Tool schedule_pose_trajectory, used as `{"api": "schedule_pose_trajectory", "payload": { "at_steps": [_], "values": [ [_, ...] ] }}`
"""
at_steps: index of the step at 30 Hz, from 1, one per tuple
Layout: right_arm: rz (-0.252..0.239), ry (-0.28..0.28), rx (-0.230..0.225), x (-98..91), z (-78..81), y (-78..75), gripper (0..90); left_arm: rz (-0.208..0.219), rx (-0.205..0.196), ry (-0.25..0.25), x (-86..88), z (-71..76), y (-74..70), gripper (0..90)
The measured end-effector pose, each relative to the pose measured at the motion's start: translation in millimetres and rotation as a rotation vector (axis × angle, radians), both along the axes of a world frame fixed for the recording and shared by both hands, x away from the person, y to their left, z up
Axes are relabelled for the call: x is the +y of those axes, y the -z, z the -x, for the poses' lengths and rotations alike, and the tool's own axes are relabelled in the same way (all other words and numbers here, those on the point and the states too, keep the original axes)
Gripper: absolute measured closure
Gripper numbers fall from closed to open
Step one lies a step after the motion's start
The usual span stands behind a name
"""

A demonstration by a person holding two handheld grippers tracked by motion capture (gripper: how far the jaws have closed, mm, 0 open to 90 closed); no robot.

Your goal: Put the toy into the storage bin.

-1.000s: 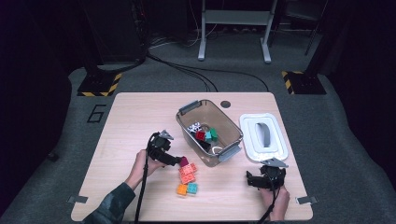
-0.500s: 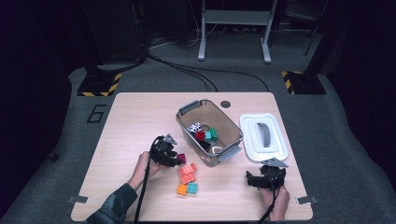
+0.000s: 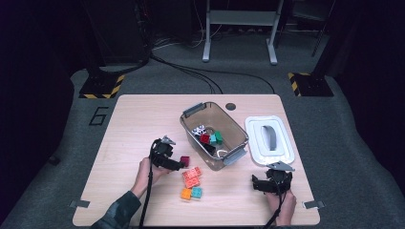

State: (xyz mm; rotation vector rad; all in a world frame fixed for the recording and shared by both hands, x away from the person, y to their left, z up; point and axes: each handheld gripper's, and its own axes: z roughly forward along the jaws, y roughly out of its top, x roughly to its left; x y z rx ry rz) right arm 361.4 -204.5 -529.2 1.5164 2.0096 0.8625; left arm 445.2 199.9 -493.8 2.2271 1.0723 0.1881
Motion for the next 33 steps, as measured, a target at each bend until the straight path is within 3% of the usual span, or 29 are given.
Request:
{"api": "schedule_pose_trajectory", "payload": {
  "at_steps": [3,7,15,17,26,33],
  "values": [
    [0.000,0.000,0.000,0.0,0.0,0.0,3.0,0.025,-0.003,-0.027,-7.1,-0.6,3.1,18.3],
    [0.000,0.000,0.000,0.0,0.0,0.0,3.0,0.017,-0.015,-0.033,-18.4,0.3,6.9,20.8],
    [0.000,0.001,-0.001,0.0,0.1,0.0,3.0,-0.021,-0.071,-0.032,-23.6,2.6,14.9,52.9],
    [0.000,0.001,0.000,0.0,0.0,0.0,3.0,-0.030,-0.090,-0.035,-24.6,3.5,16.4,57.3],
    [0.001,0.004,0.001,0.2,-0.1,0.0,3.0,0.006,-0.103,0.030,-12.5,10.2,16.0,59.0],
    [0.001,0.005,0.001,0.0,-0.3,-0.1,3.1,0.041,-0.110,0.056,6.9,18.5,1.7,59.1]
  ]
}}
